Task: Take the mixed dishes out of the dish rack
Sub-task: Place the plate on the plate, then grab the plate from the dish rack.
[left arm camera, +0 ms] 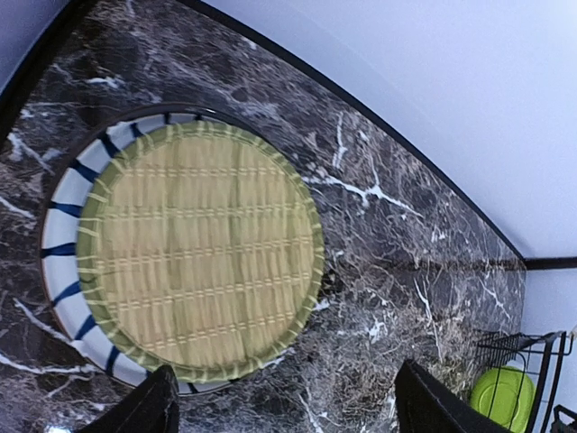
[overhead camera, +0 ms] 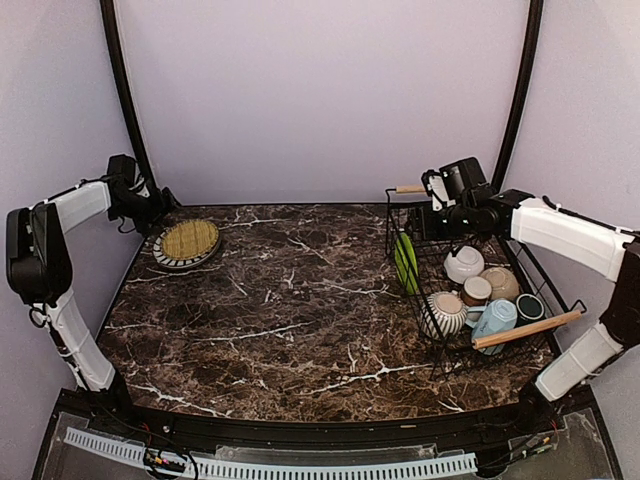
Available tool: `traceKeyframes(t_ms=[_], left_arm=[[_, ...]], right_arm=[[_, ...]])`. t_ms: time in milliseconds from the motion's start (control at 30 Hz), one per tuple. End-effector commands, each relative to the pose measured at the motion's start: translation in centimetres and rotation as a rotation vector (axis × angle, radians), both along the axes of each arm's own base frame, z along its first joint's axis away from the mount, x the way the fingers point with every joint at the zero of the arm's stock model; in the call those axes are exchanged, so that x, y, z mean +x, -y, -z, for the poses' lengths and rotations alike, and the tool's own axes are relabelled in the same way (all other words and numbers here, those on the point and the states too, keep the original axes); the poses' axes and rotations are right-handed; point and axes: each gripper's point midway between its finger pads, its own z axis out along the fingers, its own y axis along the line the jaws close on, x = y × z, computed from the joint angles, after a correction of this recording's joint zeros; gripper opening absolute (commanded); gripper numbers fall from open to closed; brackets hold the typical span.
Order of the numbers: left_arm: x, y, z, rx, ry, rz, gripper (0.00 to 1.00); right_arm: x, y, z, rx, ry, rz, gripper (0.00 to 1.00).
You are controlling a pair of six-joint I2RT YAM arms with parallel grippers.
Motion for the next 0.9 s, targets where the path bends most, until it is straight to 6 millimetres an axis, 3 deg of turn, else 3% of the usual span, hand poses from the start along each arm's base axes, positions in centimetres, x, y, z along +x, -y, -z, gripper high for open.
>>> traceKeyframes(t_ms=[0, 100, 167, 500, 733, 867], left_arm=[[-0.8, 4.5, -1.7, 0.025, 0.046, 0.130, 0.82], [-1.0, 6.3, -1.8, 0.054, 0.052, 0.178, 0.82], [-1.3, 8.8, -1.9, 0.050, 0.053, 0.234, 0.82], [-2.8, 14.9, -2.3, 0.092, 0.069, 0.383, 0.82], [-3.7, 17.5, -1.8, 0.103, 0.053, 0.451, 0.82], [-4.0, 18.2, -1.5, 0.113, 0.048, 0.471, 0.82]], right_arm=[[0.9, -0.1, 0.7, 0.002, -0.029, 0.022, 0.64], [1.2, -0.1, 1.6, -0.009, -0.048, 0.031, 0.57], [1.4, 0.0, 2.2, -0.014, -0.058, 0.038, 0.52], [2.1, -0.6, 5.7, -0.026, -0.130, 0.032, 0.36], [2.2, -1.5, 5.5, 0.010, -0.130, 0.003, 0.20], [2.2, -1.9, 4.2, 0.032, -0.110, -0.015, 0.08]])
